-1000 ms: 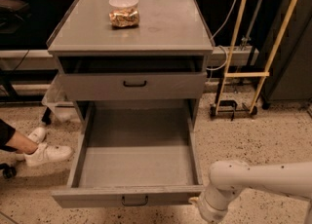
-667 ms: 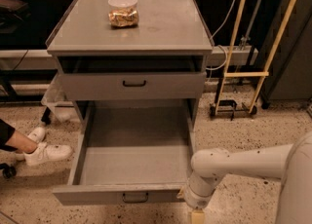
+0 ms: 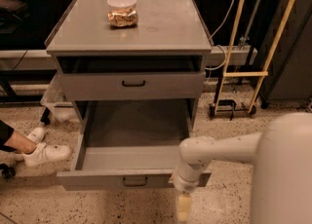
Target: Close middle drawer
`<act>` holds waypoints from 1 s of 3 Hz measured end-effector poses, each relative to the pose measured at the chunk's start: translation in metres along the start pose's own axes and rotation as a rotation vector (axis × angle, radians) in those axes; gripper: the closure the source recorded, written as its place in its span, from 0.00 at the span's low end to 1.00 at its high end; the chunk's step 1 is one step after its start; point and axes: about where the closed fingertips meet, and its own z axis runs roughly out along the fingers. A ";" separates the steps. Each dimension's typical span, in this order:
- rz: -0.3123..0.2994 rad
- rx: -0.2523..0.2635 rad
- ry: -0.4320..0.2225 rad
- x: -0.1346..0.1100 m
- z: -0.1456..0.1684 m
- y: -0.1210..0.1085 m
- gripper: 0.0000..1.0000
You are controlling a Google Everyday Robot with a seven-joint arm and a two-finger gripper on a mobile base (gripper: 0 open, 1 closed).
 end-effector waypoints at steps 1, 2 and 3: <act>0.035 0.001 0.006 -0.017 0.002 -0.029 0.00; 0.035 0.001 0.006 -0.017 0.002 -0.029 0.00; 0.052 0.009 -0.006 -0.012 0.001 -0.042 0.00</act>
Offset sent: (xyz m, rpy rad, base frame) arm 0.0263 0.0204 -0.0032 -0.0145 0.0073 -0.0308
